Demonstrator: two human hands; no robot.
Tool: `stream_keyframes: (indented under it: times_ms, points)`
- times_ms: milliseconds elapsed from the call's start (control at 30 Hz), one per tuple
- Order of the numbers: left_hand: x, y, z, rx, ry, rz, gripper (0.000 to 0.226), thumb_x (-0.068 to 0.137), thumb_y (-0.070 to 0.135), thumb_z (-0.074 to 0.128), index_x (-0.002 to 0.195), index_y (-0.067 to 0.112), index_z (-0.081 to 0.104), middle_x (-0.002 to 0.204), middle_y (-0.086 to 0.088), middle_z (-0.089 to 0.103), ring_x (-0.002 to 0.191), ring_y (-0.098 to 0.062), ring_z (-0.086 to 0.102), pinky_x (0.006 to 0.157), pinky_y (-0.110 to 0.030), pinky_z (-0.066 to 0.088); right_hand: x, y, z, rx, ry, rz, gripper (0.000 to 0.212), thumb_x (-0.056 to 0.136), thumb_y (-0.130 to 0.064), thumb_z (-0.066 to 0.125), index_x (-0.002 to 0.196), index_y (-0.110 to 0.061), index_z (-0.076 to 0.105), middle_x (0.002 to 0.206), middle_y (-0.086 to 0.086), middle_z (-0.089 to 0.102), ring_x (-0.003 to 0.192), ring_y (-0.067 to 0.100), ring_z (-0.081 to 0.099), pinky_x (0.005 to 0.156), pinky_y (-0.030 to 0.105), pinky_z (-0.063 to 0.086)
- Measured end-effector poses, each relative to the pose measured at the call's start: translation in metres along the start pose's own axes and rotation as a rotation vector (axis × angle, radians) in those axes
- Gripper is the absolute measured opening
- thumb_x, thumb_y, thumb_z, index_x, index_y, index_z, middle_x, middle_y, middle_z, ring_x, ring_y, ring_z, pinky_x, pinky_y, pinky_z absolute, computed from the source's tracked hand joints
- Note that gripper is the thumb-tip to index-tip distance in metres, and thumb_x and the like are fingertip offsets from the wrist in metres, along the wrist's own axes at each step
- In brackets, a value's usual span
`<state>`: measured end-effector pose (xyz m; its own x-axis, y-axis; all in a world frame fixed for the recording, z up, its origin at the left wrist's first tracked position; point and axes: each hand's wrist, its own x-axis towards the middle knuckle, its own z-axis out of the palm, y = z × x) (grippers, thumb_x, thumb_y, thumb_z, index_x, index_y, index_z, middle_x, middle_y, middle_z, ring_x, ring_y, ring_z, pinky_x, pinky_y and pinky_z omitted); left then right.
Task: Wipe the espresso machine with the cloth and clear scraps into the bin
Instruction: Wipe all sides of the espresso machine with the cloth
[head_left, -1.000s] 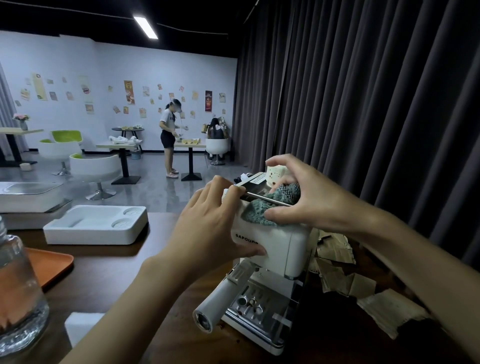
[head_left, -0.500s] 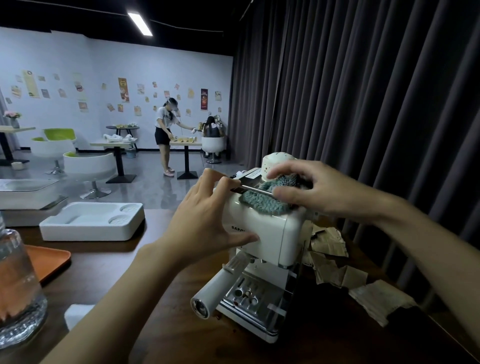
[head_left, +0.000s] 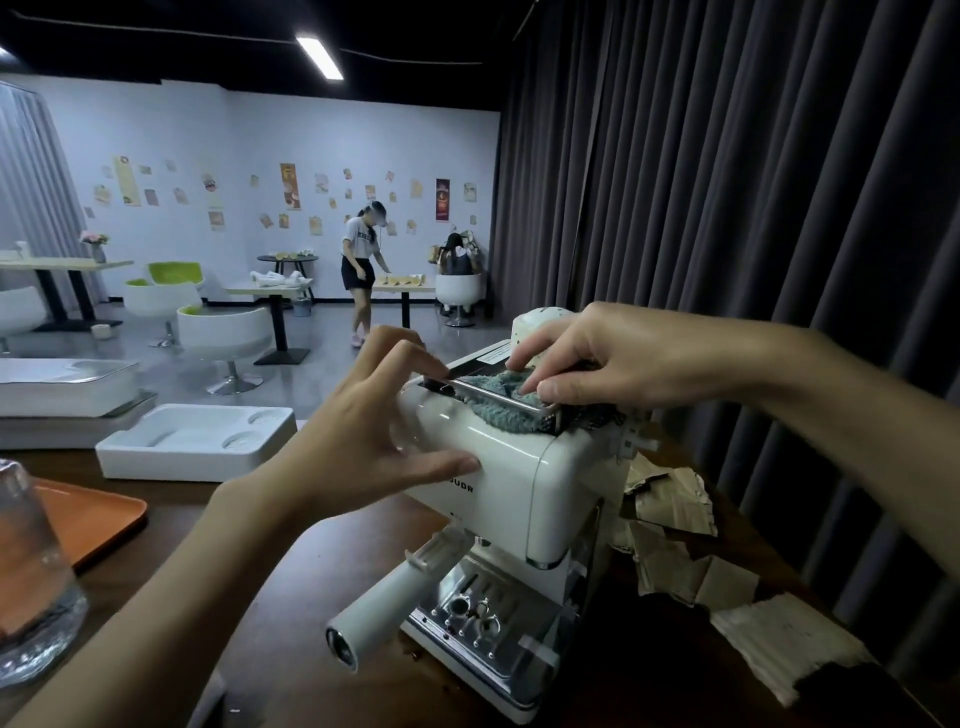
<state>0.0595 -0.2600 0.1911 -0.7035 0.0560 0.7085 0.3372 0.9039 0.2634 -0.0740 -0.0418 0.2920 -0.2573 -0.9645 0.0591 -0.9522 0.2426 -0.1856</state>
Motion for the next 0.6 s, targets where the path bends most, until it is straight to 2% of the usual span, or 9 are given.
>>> stream_keyframes:
  times_ms: [100, 233, 300, 367, 433, 533, 600]
  points:
    - [0.004, -0.008, 0.002, -0.053, -0.01, 0.011, 0.071, 0.066, 0.067, 0.076, 0.118, 0.027, 0.049, 0.122, 0.009, 0.043, 0.114, -0.011, 0.051, 0.096, -0.032, 0.048, 0.015, -0.001, -0.005, -0.075, -0.046, 0.03, 0.023, 0.089, -0.034, 0.066, 0.111, -0.031, 0.072, 0.129, -0.02, 0.057, 0.118, -0.008, 0.047, 0.095, 0.01, 0.034]
    - [0.005, -0.023, 0.004, -0.129, -0.032, 0.016, 0.078, 0.065, 0.069, 0.076, 0.123, 0.027, 0.045, 0.123, 0.014, 0.045, 0.117, -0.009, 0.051, 0.099, -0.025, 0.045, 0.039, -0.003, 0.003, -0.172, 0.062, 0.065, 0.02, 0.085, -0.037, 0.071, 0.103, -0.03, 0.075, 0.114, -0.02, 0.062, 0.103, -0.004, 0.056, 0.095, 0.02, 0.043]
    - [0.004, -0.032, 0.004, -0.163, -0.036, 0.01, 0.082, 0.064, 0.067, 0.078, 0.126, 0.027, 0.042, 0.124, 0.013, 0.047, 0.118, -0.011, 0.052, 0.1, -0.029, 0.046, 0.046, -0.003, 0.008, -0.172, 0.113, 0.089, 0.02, 0.085, -0.038, 0.071, 0.103, -0.029, 0.075, 0.115, -0.018, 0.063, 0.103, -0.003, 0.057, 0.096, 0.022, 0.045]
    - [0.003, -0.039, 0.004, -0.2, -0.039, 0.005, 0.083, 0.064, 0.065, 0.08, 0.126, 0.026, 0.041, 0.124, 0.01, 0.05, 0.118, -0.016, 0.054, 0.098, -0.033, 0.048, 0.048, -0.005, 0.01, -0.149, 0.146, 0.102, 0.027, 0.085, -0.039, 0.071, 0.111, -0.033, 0.071, 0.115, -0.02, 0.063, 0.101, -0.006, 0.056, 0.091, 0.017, 0.045]
    - [0.003, -0.044, 0.004, -0.216, -0.045, 0.033, 0.081, 0.065, 0.063, 0.081, 0.126, 0.025, 0.043, 0.124, 0.011, 0.049, 0.118, -0.016, 0.054, 0.097, -0.03, 0.047, 0.047, -0.006, 0.01, -0.141, 0.129, 0.138, 0.039, 0.085, -0.041, 0.069, 0.123, -0.041, 0.062, 0.112, -0.026, 0.061, 0.1, -0.008, 0.054, 0.085, 0.012, 0.041]
    - [0.004, -0.047, 0.004, -0.236, -0.043, 0.077, 0.077, 0.066, 0.062, 0.08, 0.123, 0.023, 0.046, 0.125, 0.012, 0.047, 0.118, -0.014, 0.054, 0.097, -0.021, 0.045, 0.055, -0.008, 0.012, -0.136, 0.098, 0.162, 0.036, 0.086, -0.043, 0.068, 0.121, -0.045, 0.061, 0.111, -0.029, 0.06, 0.102, -0.002, 0.06, 0.091, 0.024, 0.047]
    - [0.006, -0.049, 0.004, -0.246, -0.034, 0.093, 0.076, 0.066, 0.064, 0.078, 0.122, 0.023, 0.047, 0.125, 0.012, 0.048, 0.119, -0.008, 0.053, 0.095, -0.012, 0.041, 0.065, -0.01, 0.015, -0.122, 0.106, 0.174, 0.034, 0.086, -0.043, 0.068, 0.119, -0.043, 0.063, 0.114, -0.023, 0.064, 0.1, 0.006, 0.064, 0.092, 0.034, 0.05]
